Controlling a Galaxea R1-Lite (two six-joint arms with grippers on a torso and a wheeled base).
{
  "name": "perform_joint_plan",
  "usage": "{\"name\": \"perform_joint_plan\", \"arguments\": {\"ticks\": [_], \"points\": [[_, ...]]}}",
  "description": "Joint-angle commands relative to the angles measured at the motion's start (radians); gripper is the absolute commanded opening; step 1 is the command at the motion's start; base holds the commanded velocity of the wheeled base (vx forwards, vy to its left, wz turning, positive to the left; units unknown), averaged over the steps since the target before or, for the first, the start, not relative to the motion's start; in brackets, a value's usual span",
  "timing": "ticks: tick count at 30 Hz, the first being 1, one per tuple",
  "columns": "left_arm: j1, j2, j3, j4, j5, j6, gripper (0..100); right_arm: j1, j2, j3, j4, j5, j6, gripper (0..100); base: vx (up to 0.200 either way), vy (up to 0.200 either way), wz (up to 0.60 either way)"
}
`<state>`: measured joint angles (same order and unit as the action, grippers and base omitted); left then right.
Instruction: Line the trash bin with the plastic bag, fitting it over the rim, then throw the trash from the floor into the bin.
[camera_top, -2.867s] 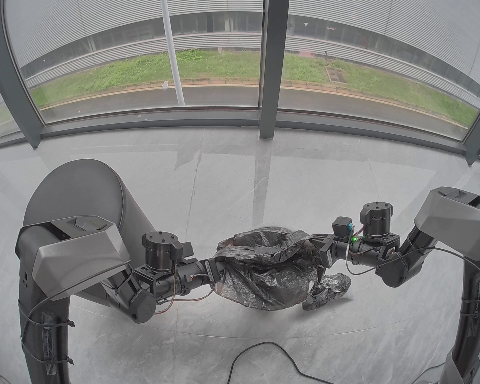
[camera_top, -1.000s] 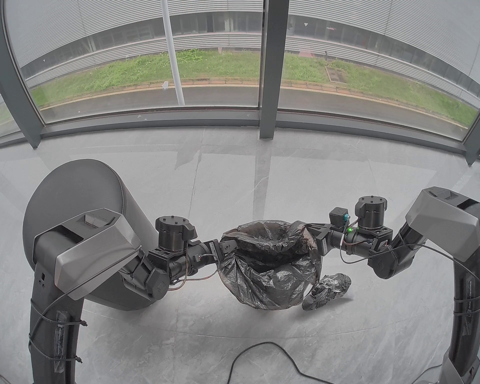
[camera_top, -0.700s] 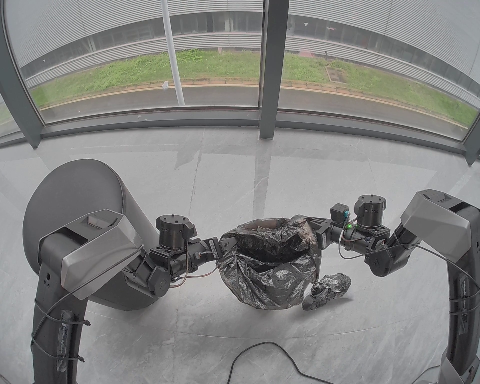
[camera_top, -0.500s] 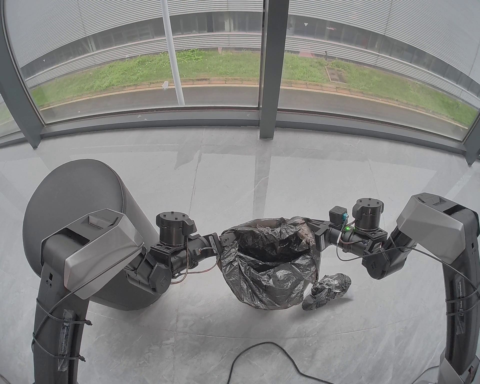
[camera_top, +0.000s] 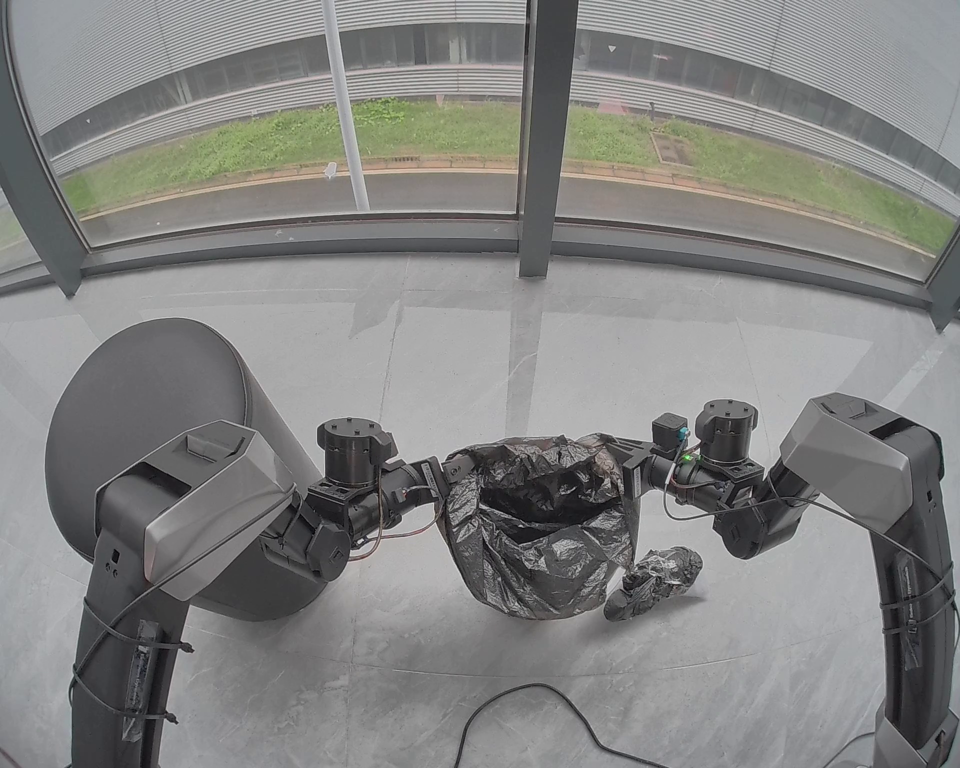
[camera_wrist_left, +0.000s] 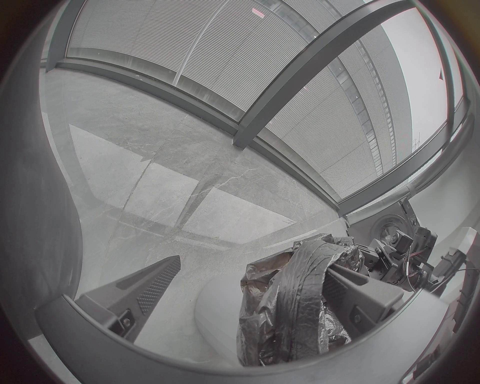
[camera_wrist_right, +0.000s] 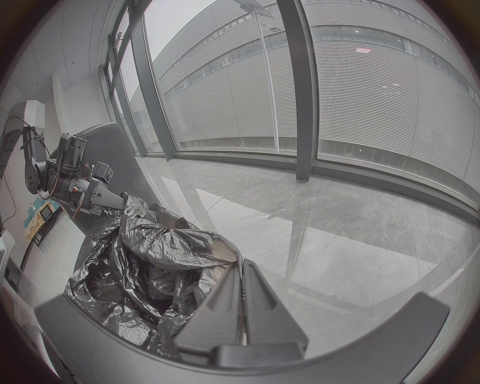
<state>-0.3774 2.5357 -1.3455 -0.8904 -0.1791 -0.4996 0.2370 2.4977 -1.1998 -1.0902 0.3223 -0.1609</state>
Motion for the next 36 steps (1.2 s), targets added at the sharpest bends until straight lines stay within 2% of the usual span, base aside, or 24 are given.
{"name": "perform_joint_plan", "arguments": {"ticks": [1,13,18,21,36], "points": [[0.005,0.014,-0.021,-0.002,0.001,-0.001,100,-0.004,0.009,-0.015,0.000,0.000,0.003,100,0.000,0.000,0.00],[0.040,0.021,-0.040,-0.005,0.001,-0.001,100,-0.007,0.006,-0.034,-0.004,-0.003,-0.002,100,0.000,0.000,0.00],[0.043,0.040,-0.049,-0.007,0.001,-0.001,100,-0.010,0.021,-0.078,-0.002,-0.094,0.024,100,0.000,0.000,0.00],[0.043,0.043,-0.066,-0.007,0.001,-0.001,100,-0.013,0.033,-0.123,-0.002,-0.117,0.066,100,0.000,0.000,0.00],[0.052,0.051,-0.070,-0.005,0.000,-0.004,100,-0.028,0.046,-0.103,-0.007,-0.112,0.072,100,0.000,0.000,0.00]]}}
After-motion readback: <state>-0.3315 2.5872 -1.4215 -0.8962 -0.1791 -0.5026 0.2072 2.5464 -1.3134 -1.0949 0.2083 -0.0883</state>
